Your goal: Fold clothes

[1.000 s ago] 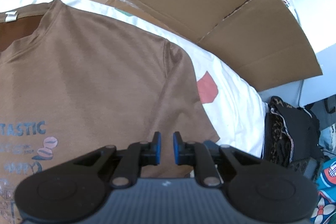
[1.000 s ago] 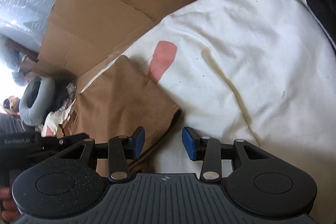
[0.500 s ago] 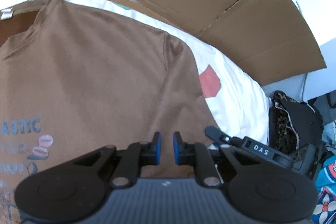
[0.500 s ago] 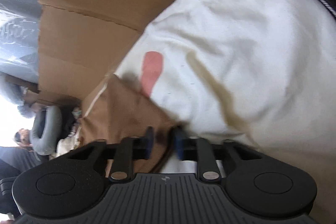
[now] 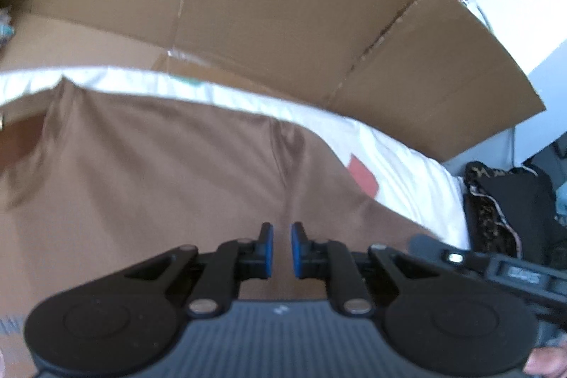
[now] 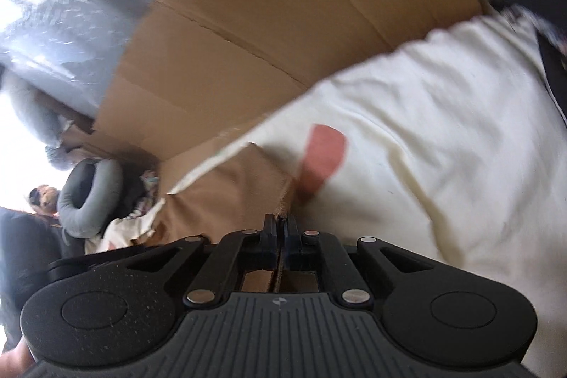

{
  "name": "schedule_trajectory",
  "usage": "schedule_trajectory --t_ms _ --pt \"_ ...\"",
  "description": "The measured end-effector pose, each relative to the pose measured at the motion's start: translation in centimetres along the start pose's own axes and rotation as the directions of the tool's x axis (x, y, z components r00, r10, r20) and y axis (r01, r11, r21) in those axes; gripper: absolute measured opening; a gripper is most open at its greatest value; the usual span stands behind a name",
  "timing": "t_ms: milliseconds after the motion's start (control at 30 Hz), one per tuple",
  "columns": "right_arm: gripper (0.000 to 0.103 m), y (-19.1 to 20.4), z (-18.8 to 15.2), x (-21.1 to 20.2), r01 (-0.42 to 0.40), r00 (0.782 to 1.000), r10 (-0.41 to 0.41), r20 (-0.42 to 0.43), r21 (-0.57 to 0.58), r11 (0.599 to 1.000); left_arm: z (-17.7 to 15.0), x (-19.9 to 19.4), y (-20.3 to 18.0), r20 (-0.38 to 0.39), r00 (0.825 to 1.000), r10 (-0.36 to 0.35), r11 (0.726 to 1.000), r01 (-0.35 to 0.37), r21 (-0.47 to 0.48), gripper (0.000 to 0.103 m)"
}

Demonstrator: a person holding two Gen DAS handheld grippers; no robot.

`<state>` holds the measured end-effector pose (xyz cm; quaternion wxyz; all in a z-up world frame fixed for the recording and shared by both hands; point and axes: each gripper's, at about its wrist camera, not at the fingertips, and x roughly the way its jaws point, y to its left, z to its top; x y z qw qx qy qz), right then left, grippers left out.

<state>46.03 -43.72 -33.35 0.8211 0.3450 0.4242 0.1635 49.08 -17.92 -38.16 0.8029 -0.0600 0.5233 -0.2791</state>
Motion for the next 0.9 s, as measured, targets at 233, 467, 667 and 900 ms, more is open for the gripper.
schedule_trajectory --t_ms 233,467,667,900 --pt "0.001 2.5 1.5 -1.7 -0.030 0.999 0.031 0.039 -0.040 0.999 2.6 0.6 0.8 0.073 0.997 0.000 1.000 -0.001 0.018 0.008" --pt "0.001 4.2 2.5 -2.9 -0.026 0.998 0.030 0.054 -0.064 0.998 4.8 2.5 0.7 0.113 0.994 -0.008 1.000 0.006 0.023 0.004" --pt "0.000 4.8 2.7 -2.8 -0.044 0.998 0.047 0.048 -0.062 0.997 5.8 4.1 0.5 0.120 0.993 -0.009 0.999 0.005 0.039 0.003" --pt "0.000 5.4 2.5 -2.7 -0.033 0.999 0.035 0.034 -0.079 0.996 6.0 6.1 0.3 0.098 0.994 -0.042 0.996 0.035 0.077 0.003"
